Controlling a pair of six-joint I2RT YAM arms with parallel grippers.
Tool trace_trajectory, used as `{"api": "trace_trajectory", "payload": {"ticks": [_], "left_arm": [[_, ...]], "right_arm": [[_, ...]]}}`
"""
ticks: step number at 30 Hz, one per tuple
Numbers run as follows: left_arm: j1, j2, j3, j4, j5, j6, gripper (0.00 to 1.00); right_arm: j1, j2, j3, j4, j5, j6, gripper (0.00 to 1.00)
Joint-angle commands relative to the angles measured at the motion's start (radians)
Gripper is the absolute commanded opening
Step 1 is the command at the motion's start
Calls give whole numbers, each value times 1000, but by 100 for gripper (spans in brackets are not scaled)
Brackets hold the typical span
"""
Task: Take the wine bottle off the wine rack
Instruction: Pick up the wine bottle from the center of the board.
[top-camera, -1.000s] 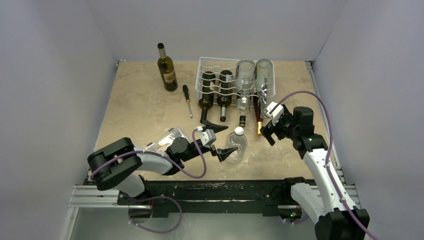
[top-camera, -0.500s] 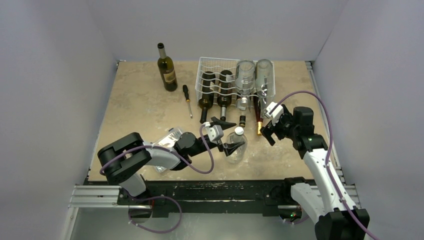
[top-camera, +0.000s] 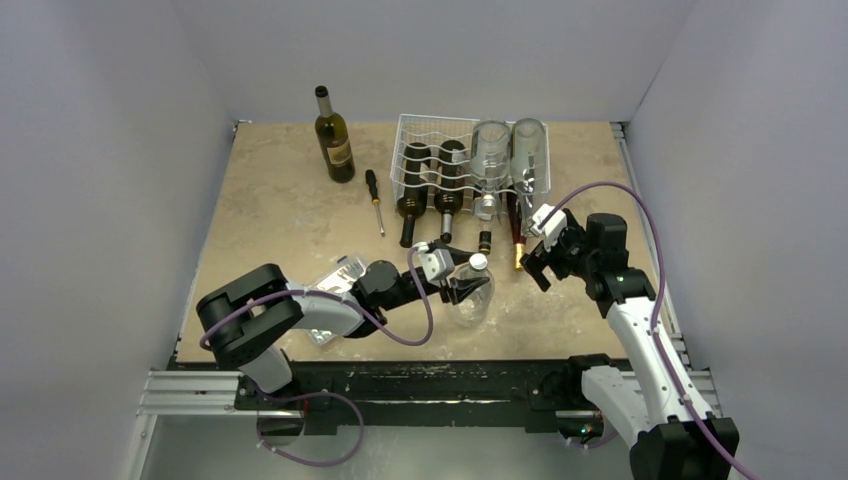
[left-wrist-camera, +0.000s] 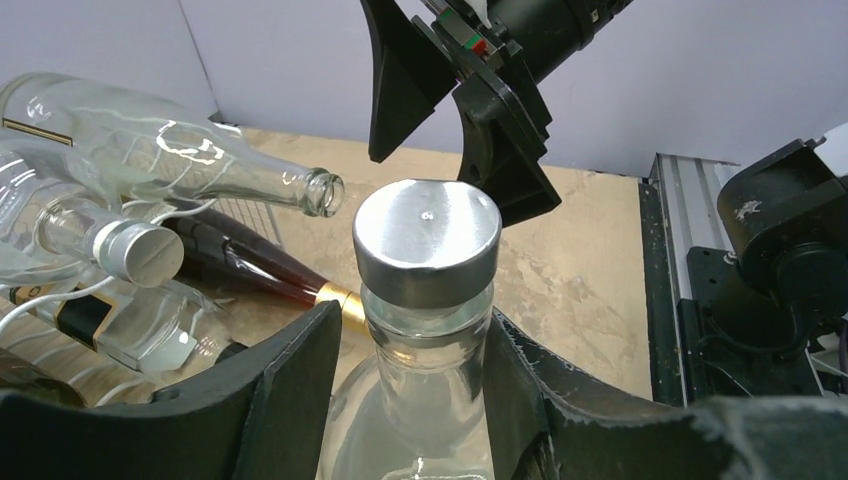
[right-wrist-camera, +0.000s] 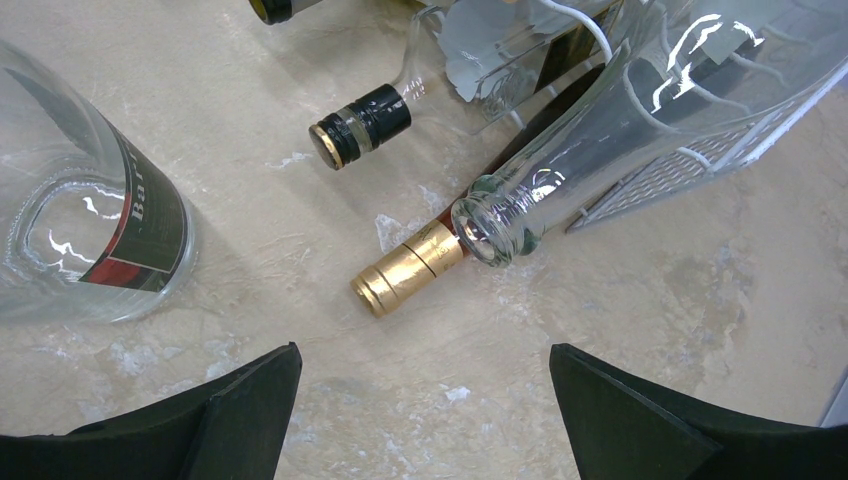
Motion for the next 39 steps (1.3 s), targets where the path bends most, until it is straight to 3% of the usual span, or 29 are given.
{"api": "trace_trajectory", "payload": {"ticks": [1, 6, 11, 22, 32, 39], "left_arm": [[-2, 16, 36, 22, 21, 21, 51], [-2, 15, 38, 27, 29, 20, 47], [-2, -13, 31, 29, 36, 10, 0], [-2, -277, 19, -164, -47, -84, 0], [54, -534, 106, -649, -137, -199, 0], [171, -658, 152, -850, -120, -258, 0]], "right_arm": [[-1, 3, -4, 14, 5, -10, 99], [-2, 3, -5, 14, 5, -10, 99], [-2, 6, -5, 15, 5, -11, 99], [-2, 8, -4, 15, 3, -13, 99], [-2, 5, -3, 13, 2, -14, 99], [-2, 1, -4, 11, 1, -16, 99]]}}
